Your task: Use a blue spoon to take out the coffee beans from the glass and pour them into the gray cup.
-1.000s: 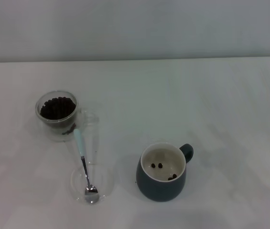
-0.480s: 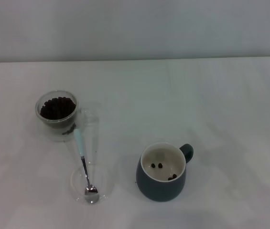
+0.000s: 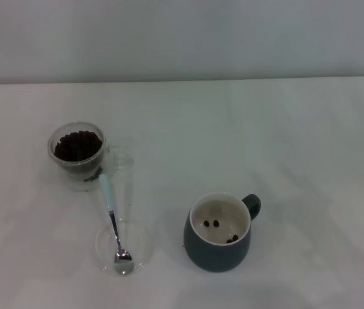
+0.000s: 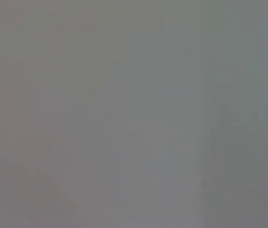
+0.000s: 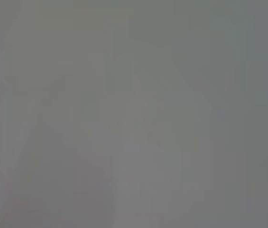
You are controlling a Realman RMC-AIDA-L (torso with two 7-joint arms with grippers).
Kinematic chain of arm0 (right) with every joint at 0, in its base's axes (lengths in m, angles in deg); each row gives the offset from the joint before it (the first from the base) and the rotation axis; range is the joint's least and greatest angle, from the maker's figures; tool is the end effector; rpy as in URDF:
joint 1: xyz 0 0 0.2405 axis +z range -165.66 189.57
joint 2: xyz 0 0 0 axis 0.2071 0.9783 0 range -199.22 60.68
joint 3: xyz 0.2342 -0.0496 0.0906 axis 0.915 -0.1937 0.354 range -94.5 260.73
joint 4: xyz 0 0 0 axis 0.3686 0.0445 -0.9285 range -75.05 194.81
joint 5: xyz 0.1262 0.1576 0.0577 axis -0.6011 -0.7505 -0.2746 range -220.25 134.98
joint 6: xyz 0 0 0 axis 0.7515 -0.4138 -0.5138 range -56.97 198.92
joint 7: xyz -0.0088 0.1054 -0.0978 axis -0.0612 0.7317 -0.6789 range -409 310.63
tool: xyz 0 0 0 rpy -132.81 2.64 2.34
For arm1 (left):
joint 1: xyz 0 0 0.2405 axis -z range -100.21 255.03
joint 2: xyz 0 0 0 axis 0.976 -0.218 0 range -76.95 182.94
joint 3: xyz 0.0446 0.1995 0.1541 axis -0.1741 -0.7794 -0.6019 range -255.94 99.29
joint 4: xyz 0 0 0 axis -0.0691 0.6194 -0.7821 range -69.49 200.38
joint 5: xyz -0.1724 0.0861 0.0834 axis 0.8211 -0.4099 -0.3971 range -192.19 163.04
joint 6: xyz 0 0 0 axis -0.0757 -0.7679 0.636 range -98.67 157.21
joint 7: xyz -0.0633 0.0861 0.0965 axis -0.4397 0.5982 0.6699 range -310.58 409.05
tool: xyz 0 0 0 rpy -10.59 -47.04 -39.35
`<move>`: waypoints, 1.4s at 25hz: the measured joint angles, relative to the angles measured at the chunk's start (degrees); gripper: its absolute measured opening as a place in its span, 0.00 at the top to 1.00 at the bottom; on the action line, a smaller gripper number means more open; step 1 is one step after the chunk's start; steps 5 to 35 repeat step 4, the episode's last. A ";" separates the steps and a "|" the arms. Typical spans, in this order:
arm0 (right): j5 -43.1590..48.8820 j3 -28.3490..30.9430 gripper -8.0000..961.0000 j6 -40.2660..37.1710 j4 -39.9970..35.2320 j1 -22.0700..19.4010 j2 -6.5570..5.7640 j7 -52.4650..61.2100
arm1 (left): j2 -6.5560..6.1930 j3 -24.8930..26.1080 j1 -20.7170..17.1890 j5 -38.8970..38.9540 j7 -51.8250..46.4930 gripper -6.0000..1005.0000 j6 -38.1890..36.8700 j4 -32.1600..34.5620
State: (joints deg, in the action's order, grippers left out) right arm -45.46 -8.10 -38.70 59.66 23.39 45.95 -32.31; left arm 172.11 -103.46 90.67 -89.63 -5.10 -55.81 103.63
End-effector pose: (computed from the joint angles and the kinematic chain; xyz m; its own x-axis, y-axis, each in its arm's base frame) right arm 0.3443 0.2086 0.0663 0.6142 0.4647 -0.6378 -0.6286 -0.2005 -0.7515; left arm -0.3453 0.2830 0.1223 0.6530 -0.1868 0.7340 0.6511 -0.3565 -0.6700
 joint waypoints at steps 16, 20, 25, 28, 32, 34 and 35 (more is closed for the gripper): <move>-0.12 0.00 0.38 0.18 -0.59 0.08 0.00 -0.05 | 0.01 0.00 0.13 0.27 0.14 0.36 -0.20 -0.36; -0.12 0.00 0.38 0.18 -0.59 0.08 0.00 -0.05 | 0.01 0.00 0.13 0.27 0.14 0.36 -0.20 -0.36; -0.12 0.00 0.38 0.18 -0.59 0.08 0.00 -0.05 | 0.01 0.00 0.13 0.27 0.14 0.36 -0.20 -0.36; -0.12 0.00 0.38 0.18 -0.59 0.08 0.00 -0.05 | 0.01 0.00 0.13 0.27 0.14 0.36 -0.20 -0.36; -0.12 0.00 0.38 0.18 -0.59 0.08 0.00 -0.05 | 0.01 0.00 0.13 0.27 0.14 0.36 -0.20 -0.36; -0.12 0.00 0.38 0.18 -0.59 0.08 0.00 -0.05 | 0.01 0.00 0.13 0.27 0.14 0.36 -0.20 -0.36; -0.12 0.00 0.38 0.18 -0.59 0.08 0.00 -0.05 | 0.01 0.00 0.13 0.27 0.14 0.36 -0.20 -0.36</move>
